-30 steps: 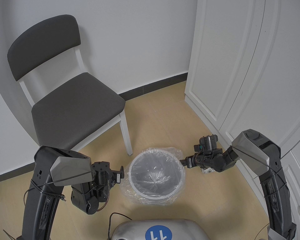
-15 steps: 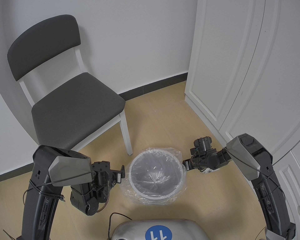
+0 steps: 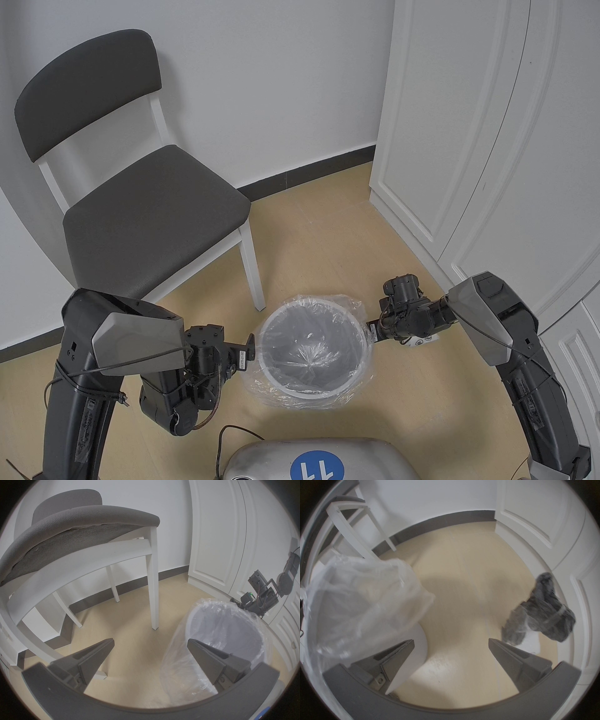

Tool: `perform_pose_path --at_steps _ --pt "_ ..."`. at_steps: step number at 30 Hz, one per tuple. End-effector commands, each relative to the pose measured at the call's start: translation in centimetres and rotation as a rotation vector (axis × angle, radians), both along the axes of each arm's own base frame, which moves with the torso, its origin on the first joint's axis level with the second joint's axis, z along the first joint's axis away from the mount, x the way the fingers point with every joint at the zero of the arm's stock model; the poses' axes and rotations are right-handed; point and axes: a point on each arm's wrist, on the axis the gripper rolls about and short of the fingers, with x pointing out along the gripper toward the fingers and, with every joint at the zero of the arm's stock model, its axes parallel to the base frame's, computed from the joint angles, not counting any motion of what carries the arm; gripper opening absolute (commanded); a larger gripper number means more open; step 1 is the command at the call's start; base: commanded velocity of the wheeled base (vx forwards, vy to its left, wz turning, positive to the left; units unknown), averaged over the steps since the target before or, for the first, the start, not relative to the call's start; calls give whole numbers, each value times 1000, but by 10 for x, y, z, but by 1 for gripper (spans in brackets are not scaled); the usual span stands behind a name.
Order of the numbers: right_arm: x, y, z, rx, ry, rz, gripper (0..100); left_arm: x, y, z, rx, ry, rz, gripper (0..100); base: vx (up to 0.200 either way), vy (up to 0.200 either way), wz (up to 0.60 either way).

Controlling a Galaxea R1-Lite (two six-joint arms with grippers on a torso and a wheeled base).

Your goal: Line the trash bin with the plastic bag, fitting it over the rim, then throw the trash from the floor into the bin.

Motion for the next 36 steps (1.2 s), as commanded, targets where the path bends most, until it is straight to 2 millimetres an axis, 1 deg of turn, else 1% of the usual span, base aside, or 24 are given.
perform_pose_path --at_steps 1,2,4,7,8,9,13,14,15,17,21,24,27,28,29,31,35,36 --pt "-16 -13 33 -77 -38 -88 100 -9 -9 6 -7 4 -64 100 0 0 0" --pt "-20 -15 39 -75 -50 -90 100 -14 -9 12 -9 6 -82 100 0 0 0" --pt "-27 -19 46 -80 -63 -91 100 -18 -9 16 -12 11 -101 100 0 0 0" --pt "-51 -25 69 -91 -76 -75 100 -27 -11 24 -17 17 -151 100 0 0 0" --pt "-53 -26 70 -89 -77 -75 100 -28 -11 25 -18 16 -153 100 0 0 0" --pt "-67 -27 77 -85 -89 -70 100 -29 -15 26 -10 13 -166 100 0 0 0" --pt "-94 -29 80 -66 -145 -62 100 -33 -26 17 59 23 -223 100 0 0 0" --pt "-95 -29 79 -66 -147 -62 100 -33 -27 17 63 24 -227 100 0 0 0" --pt "-106 -29 82 -51 -187 -56 100 -35 -35 11 100 27 -260 100 0 0 0" --pt "-110 -29 80 -39 -224 -57 100 -35 -40 10 120 19 -279 100 0 0 0" --pt "-102 -31 73 -28 -254 -71 100 -37 -43 12 129 10 -282 100 0 0 0" --pt "-89 -31 68 -7 -270 -106 100 -42 -37 11 133 17 -260 100 0 0 0" --pt "-74 -30 55 17 -272 -148 100 -43 -31 11 122 29 -230 100 0 0 0" --pt "-74 -30 55 17 -272 -148 100 -43 -31 11 122 29 -230 100 0 0 0" --pt "-65 -29 42 14 -270 -163 100 -42 -27 13 99 33 -210 100 0 0 0" --pt "-56 -30 29 8 -271 -175 100 -41 -24 14 81 35 -195 100 0 0 0" --pt "-43 -26 27 8 -200 -170 100 -38 -20 15 74 35 -178 100 0 0 0" --pt "-34 -22 29 6 -171 -171 100 -37 -19 15 74 35 -175 100 0 0 0"
